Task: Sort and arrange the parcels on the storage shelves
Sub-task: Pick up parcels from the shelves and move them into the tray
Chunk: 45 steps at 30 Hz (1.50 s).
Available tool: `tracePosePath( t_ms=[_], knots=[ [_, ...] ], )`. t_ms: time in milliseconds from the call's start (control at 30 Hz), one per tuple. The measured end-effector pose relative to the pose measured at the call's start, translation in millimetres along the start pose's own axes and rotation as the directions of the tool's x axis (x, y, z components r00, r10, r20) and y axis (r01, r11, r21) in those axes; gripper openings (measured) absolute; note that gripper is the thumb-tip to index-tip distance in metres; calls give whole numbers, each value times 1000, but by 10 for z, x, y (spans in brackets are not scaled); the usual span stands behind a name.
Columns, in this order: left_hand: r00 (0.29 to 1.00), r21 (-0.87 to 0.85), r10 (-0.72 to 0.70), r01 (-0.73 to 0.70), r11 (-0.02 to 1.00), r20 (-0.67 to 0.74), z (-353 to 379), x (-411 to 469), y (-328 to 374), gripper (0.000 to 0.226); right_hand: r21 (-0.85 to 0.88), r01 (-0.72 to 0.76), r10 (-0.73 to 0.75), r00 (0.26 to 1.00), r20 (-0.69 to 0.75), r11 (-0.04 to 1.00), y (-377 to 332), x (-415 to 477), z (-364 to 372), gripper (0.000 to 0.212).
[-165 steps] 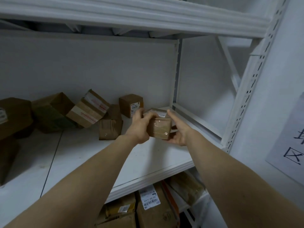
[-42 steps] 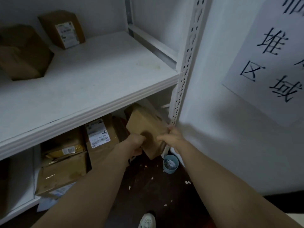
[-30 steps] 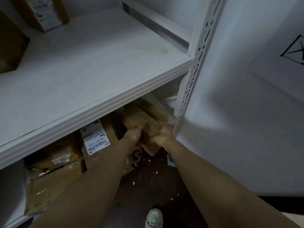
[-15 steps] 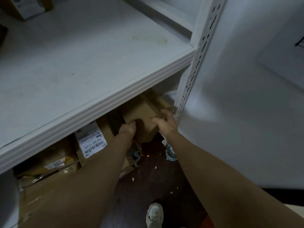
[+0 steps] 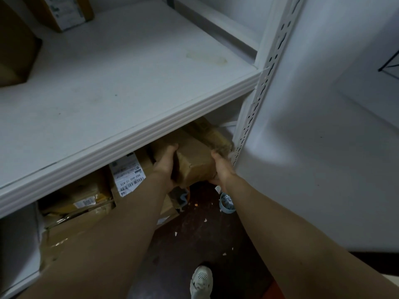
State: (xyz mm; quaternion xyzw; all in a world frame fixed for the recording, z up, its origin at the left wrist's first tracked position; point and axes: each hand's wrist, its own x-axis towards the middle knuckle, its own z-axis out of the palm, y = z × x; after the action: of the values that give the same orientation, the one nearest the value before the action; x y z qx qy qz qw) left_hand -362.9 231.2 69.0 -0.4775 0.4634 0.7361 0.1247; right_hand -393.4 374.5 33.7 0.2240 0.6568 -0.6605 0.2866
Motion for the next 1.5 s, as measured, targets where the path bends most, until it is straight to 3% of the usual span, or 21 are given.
tracePosePath(
  t_ms=[67, 100, 167, 267, 333, 433, 533, 633, 767, 867, 967, 1067, 1200, 1333, 1500],
  knots=[
    [986, 164, 70, -45, 985, -152, 39, -25, -1, 112, -173, 219, -221, 975, 10, 960, 37, -17, -27, 54],
    [976, 228, 107, -62, 972, -191, 56, -48, -9, 115, -214, 264, -256, 965, 61, 941, 32, -54, -35, 51],
    [974, 255, 124, -74, 964, -187, 80, -93, -37, 114, -251, 221, -178, 967, 184, 942, -6, -167, -73, 41],
    [995, 147, 87, -78, 986, -50, 104, -133, -83, 77, -388, 211, -107, 956, 272, 897, 2, -190, -131, 94],
    [999, 64, 52, -52, 997, 3, 108, -169, -109, 54, -429, 273, -168, 949, 268, 861, 5, -214, -96, 98],
    [995, 8, 97, -97, 995, 33, 146, -283, -135, 37, -394, 286, -223, 954, 198, 874, 17, -191, -89, 111],
    [991, 88, 129, -132, 987, 33, 167, -299, -125, 37, -316, 251, -210, 965, 158, 915, -4, -225, -143, 98],
    [994, 157, 106, -106, 982, 11, 173, -283, -121, 35, -296, 229, -199, 971, 130, 927, 10, -212, -153, 100],
    [995, 107, 92, -95, 990, 28, 240, -307, -182, 21, -260, 211, -215, 976, 11, 942, 43, -183, -40, 88],
    [979, 328, 186, -150, 933, -82, 220, -172, -199, 36, -232, 190, -199, 980, -20, 954, 74, -147, -45, 83],
    [921, 608, 346, -172, 775, -180, 163, -91, -195, 40, -170, 82, -83, 997, 0, 982, 72, -122, -45, 64],
    [909, 667, 365, -144, 731, -203, 142, -25, -182, 56, -104, -32, 34, 999, 14, 994, 93, 2, -62, 39],
    [929, 633, 320, -136, 762, -186, 175, 88, -183, 58, -119, -119, 120, 993, -1, 986, 75, 163, -74, 55],
    [952, 620, 269, -123, 775, -148, 214, 249, -221, 61, -14, -144, 145, 989, 19, 989, 44, 315, -61, 60],
    [944, 680, 308, -145, 719, -123, 316, 442, -231, 37, 42, -139, 140, 990, -22, 989, 75, 542, -96, 61]
  ],
)
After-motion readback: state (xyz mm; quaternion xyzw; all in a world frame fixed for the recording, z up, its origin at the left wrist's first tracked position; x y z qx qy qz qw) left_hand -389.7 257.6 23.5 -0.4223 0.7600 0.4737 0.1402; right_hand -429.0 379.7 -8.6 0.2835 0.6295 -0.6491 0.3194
